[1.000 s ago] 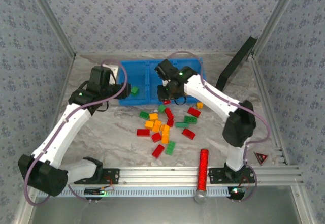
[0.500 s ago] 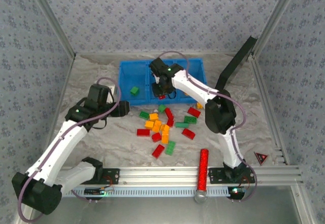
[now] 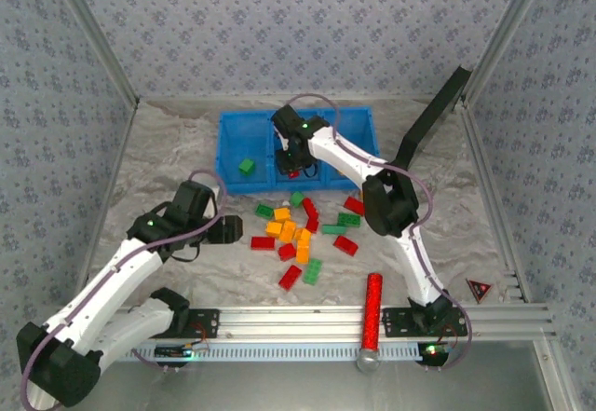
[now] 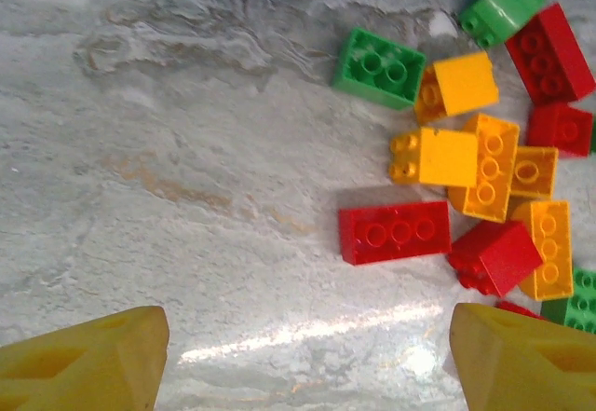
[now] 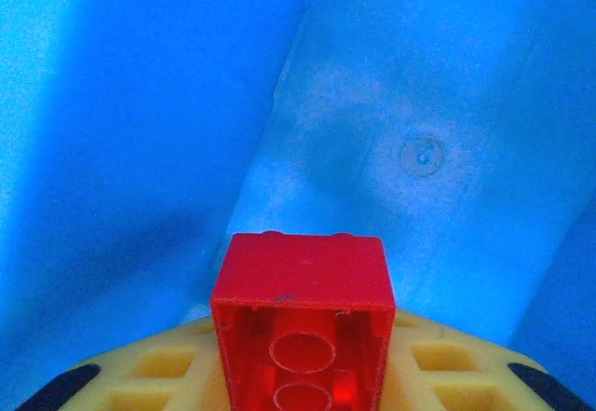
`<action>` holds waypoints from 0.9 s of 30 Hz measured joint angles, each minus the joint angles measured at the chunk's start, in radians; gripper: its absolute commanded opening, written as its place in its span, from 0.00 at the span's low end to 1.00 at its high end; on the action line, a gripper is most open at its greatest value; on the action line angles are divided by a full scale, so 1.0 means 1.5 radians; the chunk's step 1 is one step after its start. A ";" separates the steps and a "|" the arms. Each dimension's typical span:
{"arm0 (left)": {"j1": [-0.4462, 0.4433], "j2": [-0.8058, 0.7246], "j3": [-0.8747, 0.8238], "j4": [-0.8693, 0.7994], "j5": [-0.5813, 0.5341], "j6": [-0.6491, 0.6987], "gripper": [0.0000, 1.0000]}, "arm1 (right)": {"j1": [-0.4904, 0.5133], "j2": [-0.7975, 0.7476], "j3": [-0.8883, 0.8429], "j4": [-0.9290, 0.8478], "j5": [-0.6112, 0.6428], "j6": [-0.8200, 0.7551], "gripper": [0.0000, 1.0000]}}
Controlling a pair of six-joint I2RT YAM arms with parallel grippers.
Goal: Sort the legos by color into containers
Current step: Place the lego in the container.
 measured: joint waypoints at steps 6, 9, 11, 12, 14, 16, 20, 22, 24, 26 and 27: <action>-0.016 0.040 0.006 0.004 0.021 0.021 0.81 | -0.012 0.006 0.000 0.003 -0.011 -0.002 0.45; -0.037 0.072 0.011 0.004 0.030 0.046 0.83 | -0.015 0.006 0.000 0.006 -0.013 -0.005 0.49; -0.048 0.096 0.018 0.003 0.030 0.061 0.84 | -0.016 0.006 0.000 0.006 -0.017 -0.007 0.49; -0.051 0.109 0.023 0.004 0.031 0.066 0.84 | -0.016 0.006 0.000 0.006 -0.018 -0.007 0.49; -0.053 0.137 0.031 0.006 0.031 0.068 0.84 | -0.015 0.006 0.000 0.005 -0.020 -0.008 0.50; -0.056 0.165 0.031 0.019 0.032 0.061 0.89 | -0.015 0.006 0.000 0.005 -0.024 -0.012 0.51; -0.089 0.214 0.030 0.050 0.037 0.036 0.90 | -0.015 -0.006 -0.003 0.005 -0.030 -0.018 0.52; -0.104 0.237 0.030 0.070 0.041 0.021 0.91 | -0.014 -0.030 -0.014 0.004 -0.033 -0.023 0.53; -0.114 0.255 0.030 0.086 0.044 0.008 0.91 | -0.012 -0.066 -0.037 0.003 -0.037 -0.031 0.54; -0.120 0.272 0.030 0.100 0.045 -0.005 0.91 | -0.010 -0.113 -0.064 0.000 -0.041 -0.039 0.54; -0.123 0.280 0.030 0.105 0.045 -0.011 0.92 | -0.008 -0.141 -0.077 -0.001 -0.043 -0.042 0.55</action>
